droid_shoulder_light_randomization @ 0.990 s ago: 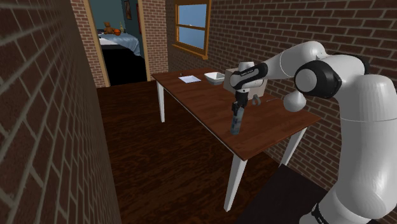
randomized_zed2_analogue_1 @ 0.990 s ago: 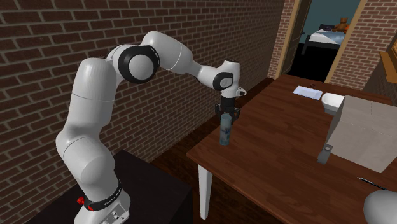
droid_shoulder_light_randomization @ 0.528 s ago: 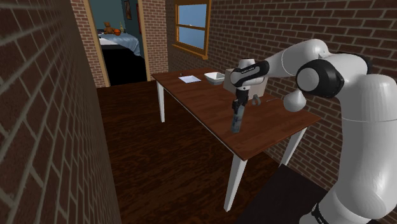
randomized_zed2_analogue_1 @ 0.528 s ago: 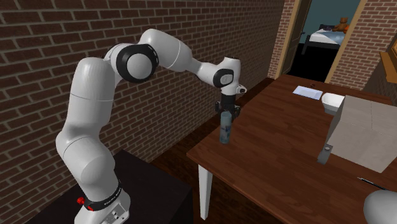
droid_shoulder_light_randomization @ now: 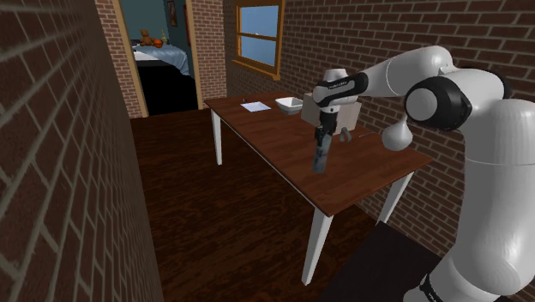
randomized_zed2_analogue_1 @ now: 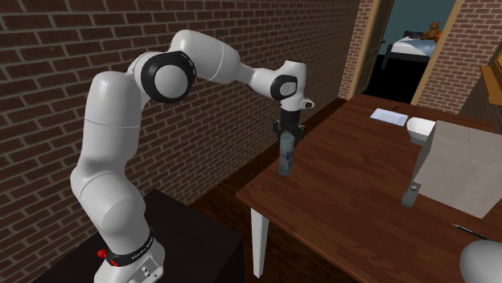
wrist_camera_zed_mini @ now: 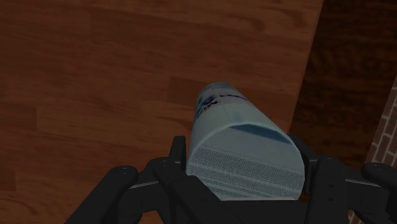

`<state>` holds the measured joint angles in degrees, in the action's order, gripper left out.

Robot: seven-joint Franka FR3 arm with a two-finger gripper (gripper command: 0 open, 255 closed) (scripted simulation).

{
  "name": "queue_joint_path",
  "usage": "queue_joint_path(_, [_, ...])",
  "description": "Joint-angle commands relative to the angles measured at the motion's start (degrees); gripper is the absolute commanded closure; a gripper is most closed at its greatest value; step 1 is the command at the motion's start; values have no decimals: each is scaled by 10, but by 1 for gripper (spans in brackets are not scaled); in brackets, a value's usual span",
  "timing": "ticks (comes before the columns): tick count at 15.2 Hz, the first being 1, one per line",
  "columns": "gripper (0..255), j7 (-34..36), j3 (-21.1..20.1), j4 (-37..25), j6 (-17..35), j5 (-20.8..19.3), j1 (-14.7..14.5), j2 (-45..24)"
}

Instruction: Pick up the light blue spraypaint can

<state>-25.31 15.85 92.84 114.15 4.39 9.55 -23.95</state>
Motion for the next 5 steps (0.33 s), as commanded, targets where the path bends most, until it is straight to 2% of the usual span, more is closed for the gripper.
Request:
queue_joint_path(1, [255, 2, 1, -8, -13, -2, -1, 6])
queue_joint_path(5, [255, 2, 1, -18, -28, -3, -1, 11])
